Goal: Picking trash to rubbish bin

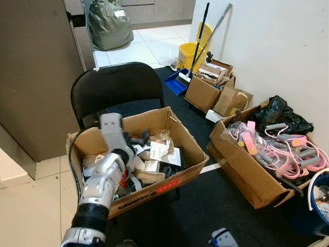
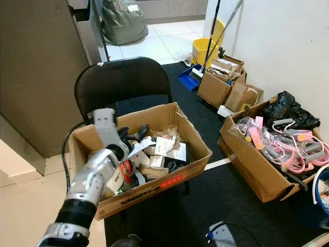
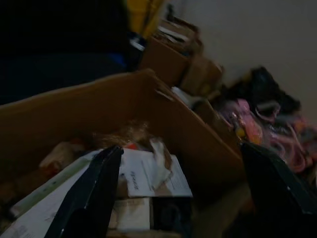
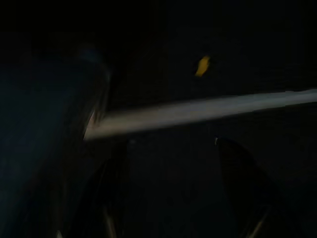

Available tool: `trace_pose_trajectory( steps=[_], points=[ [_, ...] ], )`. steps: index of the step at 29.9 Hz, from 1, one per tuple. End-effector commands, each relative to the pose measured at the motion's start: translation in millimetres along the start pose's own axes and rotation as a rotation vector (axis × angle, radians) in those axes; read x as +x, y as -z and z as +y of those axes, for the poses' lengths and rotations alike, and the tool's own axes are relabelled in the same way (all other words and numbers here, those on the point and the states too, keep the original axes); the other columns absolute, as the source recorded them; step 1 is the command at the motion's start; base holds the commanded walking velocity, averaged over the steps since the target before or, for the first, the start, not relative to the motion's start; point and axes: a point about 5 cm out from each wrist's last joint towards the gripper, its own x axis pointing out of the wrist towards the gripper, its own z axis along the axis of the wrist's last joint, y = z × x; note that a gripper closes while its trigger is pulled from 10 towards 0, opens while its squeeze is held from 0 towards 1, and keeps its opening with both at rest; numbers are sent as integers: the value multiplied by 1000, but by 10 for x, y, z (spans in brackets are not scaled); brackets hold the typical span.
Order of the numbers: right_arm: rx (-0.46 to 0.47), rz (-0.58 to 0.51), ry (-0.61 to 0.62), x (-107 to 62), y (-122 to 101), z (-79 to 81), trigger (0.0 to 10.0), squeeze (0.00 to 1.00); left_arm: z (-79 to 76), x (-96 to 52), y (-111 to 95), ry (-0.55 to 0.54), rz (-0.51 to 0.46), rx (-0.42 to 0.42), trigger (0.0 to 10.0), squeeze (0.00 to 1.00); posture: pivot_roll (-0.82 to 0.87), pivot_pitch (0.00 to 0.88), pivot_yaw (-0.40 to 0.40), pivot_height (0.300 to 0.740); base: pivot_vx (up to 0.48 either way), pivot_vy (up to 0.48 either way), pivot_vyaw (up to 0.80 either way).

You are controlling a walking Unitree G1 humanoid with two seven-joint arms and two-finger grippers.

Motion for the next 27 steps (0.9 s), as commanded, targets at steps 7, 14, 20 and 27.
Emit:
trace_pose_trajectory(
  steps=[7,14,20,27],
  points=[
    [336,-415,42,-80,-957,-290,10000,0,-72,-62,145,88,57,235,10000,0,70,87,-12,740,0,0,0],
    [361,-814,101,-522,-2106,-663,10000,0,-79,-84,161,102,48,288,10000,0,70,87,-12,740,0,0,0],
    [392,-1091,105,-1085,-2931,-772,10000,0,-64,-89,130,87,15,328,10000,0,62,98,4,740,0,0,0],
    [236,-1713,-261,-3065,-4164,-342,10000,0,-72,-75,95,76,-12,332,10000,0,48,120,4,740,0,0,0]
  ],
)
